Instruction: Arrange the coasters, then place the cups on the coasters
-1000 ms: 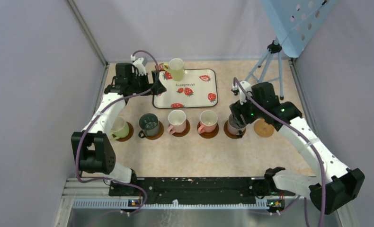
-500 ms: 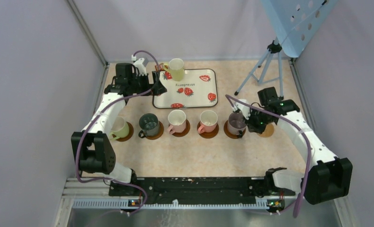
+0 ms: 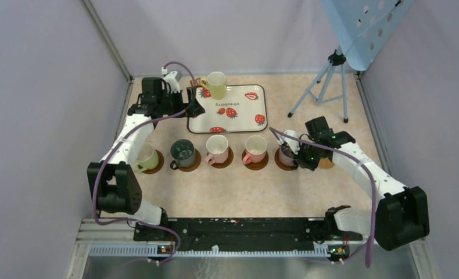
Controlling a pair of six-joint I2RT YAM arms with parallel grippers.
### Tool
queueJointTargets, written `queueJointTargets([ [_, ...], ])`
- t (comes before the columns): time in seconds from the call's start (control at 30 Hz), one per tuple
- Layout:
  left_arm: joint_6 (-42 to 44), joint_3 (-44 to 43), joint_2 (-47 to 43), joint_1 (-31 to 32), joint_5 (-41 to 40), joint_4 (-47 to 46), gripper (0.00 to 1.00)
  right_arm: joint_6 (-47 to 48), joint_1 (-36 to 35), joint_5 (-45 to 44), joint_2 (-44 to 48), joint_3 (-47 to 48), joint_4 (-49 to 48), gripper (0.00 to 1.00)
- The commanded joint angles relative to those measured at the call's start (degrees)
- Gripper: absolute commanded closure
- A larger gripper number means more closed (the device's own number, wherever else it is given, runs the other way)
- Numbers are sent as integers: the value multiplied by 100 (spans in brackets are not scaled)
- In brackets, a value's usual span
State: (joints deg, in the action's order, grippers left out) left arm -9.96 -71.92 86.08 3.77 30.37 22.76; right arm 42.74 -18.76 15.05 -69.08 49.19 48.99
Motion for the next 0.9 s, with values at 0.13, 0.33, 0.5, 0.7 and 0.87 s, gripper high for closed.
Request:
queueJointTargets([
  [0.13,35,-159,-183,-34,61,-110,1,-641,-339,36,-21,35,-371,100],
  [0.33,-4,-198,-123,-34,48,-147,1,-802,-525,87,-60,47,-419,100],
  [0.5,-30,-191,-94,-34,57,-163,1,-1023,-645,110,-140,103,-443,100],
  [0.7,-24,-208,-66,-34,59,-159,1,-1185,-883,139,-177,97,-561,100],
  [0.87,-15,-222,-48,-34,57,-149,1,-1356,-996,182,-241,167,-639,100],
])
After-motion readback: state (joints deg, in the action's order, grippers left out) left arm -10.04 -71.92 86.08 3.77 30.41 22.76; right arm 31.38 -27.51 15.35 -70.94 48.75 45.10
